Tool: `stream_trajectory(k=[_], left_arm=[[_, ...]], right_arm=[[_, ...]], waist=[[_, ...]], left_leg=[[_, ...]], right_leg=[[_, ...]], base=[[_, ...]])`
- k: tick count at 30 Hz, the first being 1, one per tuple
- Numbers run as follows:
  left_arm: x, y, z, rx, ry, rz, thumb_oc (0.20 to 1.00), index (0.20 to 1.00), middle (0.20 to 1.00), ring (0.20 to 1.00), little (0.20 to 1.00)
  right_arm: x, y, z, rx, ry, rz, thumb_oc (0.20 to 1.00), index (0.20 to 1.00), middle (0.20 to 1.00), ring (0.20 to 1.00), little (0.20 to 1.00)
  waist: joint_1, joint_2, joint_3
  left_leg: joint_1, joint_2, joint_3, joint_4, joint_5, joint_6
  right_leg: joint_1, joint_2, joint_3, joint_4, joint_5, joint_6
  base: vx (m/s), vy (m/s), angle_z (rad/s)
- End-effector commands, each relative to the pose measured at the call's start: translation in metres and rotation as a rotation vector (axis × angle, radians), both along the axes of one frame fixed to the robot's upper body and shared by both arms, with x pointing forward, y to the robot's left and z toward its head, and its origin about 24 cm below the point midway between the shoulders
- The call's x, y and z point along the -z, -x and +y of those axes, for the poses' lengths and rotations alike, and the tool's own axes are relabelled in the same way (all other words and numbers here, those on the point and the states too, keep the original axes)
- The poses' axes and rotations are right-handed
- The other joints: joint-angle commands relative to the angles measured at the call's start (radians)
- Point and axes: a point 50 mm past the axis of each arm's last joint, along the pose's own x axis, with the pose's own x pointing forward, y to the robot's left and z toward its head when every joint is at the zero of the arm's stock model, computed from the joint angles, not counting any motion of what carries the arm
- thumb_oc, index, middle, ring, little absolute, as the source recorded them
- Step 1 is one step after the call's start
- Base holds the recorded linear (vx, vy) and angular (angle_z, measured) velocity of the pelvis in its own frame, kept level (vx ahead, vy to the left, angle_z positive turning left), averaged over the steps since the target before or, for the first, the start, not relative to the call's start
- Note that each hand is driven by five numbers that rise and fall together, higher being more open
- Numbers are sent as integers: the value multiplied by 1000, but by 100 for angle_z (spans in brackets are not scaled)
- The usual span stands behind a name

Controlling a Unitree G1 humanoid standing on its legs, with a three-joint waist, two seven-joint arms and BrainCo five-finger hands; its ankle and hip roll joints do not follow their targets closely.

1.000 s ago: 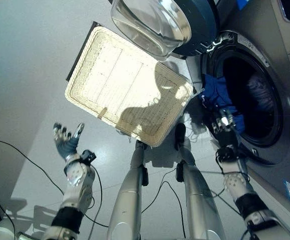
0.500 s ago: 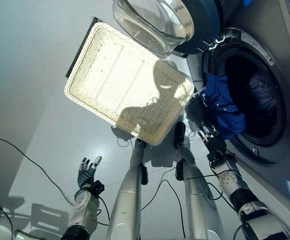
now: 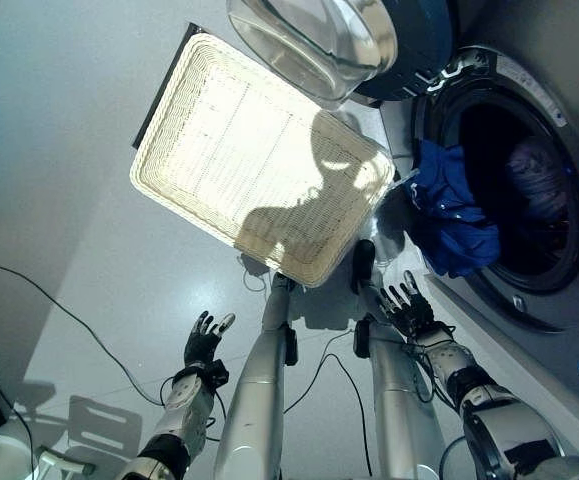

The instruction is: Put the clothes into the washing machine.

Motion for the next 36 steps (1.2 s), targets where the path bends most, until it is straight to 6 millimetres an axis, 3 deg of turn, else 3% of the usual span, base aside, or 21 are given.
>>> stream_trajectory(k=[1,3,6,17,18,19,25,28,29,30,33,36], left_arm=[[-5,-8,-9,12,-18,-28,1000,1000,1000,1000,1000],[-8,-9,-18,33,-26,-47,1000,1000,1000,1000,1000],[-18,-16,-20,22,-12,-84,1000,1000,1000,1000,1000],[-39,-26,-21,19,-36,-151,1000,1000,1000,1000,1000],[-37,-24,-21,20,-37,-145,1000,1000,1000,1000,1000],[-43,-27,-20,15,-44,-161,1000,1000,1000,1000,1000],[-48,-20,1,-19,-75,-170,1000,1000,1000,1000,1000],[-47,-17,6,-23,-77,-168,1000,1000,1000,1000,1000],[-46,-11,16,-33,-84,-162,1000,1000,1000,1000,1000],[-45,-7,20,-32,-95,-157,1000,1000,1000,1000,1000],[-45,-3,27,-38,-106,-157,1000,1000,1000,1000,1000],[-45,1,32,-50,-111,-161,1000,1000,1000,1000,1000]], right_arm=[[7,8,-7,75,-70,57,1000,1000,1000,1000,1000],[-5,0,-22,219,-152,55,1000,1000,1000,1000,1000],[-26,-14,-40,306,-102,-5,1000,1000,1000,1000,1000],[-99,-35,-82,584,-80,-389,1000,1000,1000,1000,1000],[-98,-34,-83,588,-74,-391,1000,1000,1000,1000,1000],[-117,-37,-92,613,-14,-460,1000,1000,1000,1000,1000],[-168,-22,-127,718,169,-697,1000,1000,1000,1000,1000],[-176,-18,-130,720,201,-747,1000,1000,1000,1000,1000],[-189,-11,-135,719,257,-827,1000,1000,1000,1000,1000],[-203,-6,-132,691,309,-899,1000,1000,1000,1000,1000],[-221,2,-128,635,397,-990,1000,1000,1000,1000,1000],[-229,7,-121,561,464,-1047,1000,1000,1000,1000,1000]], waist=[[4,54,-17],[7,71,-17],[15,78,-17],[22,65,-17],[23,65,-17],[25,59,-17],[22,26,-17],[21,21,-17],[15,8,-17],[8,-4,-17],[-4,-18,-17],[-14,-29,-17]], left_leg=[[-48,-78,1,16,-9,-6],[-75,-79,-2,22,-10,-10],[-132,-81,-21,36,-4,-8],[-232,-73,-67,47,-1,-6],[-222,-74,-68,48,-10,-6],[-244,-76,-78,53,-6,-3],[-243,-77,-102,55,-19,-3],[-242,-77,-103,59,-21,-3],[-236,-75,-102,65,-25,-2],[-227,-72,-97,67,-28,-1],[-213,-66,-85,71,-29,-1],[-201,-61,-74,81,-33,-2]], right_leg=[[32,-15,-33,-92,93,96],[3,-15,-29,-82,87,98],[-52,-8,-21,-74,96,95],[-154,13,-8,-64,101,93],[-145,13,-7,-61,91,95],[-167,16,-11,-56,99,93],[-160,16,-27,-57,93,96],[-158,17,-30,-55,92,96],[-152,20,-33,-53,91,96],[-143,23,-35,-53,91,95],[-133,28,-35,-46,90,92],[-124,30,-32,-37,86,91]], base=[[16,-33,1],[66,-92,3],[40,-78,4],[34,-65,3],[26,-52,7],[29,-51,8],[3,-41,5],[-6,-2,3],[-21,7,4],[-21,7,4],[-21,19,4],[-17,20,3]])
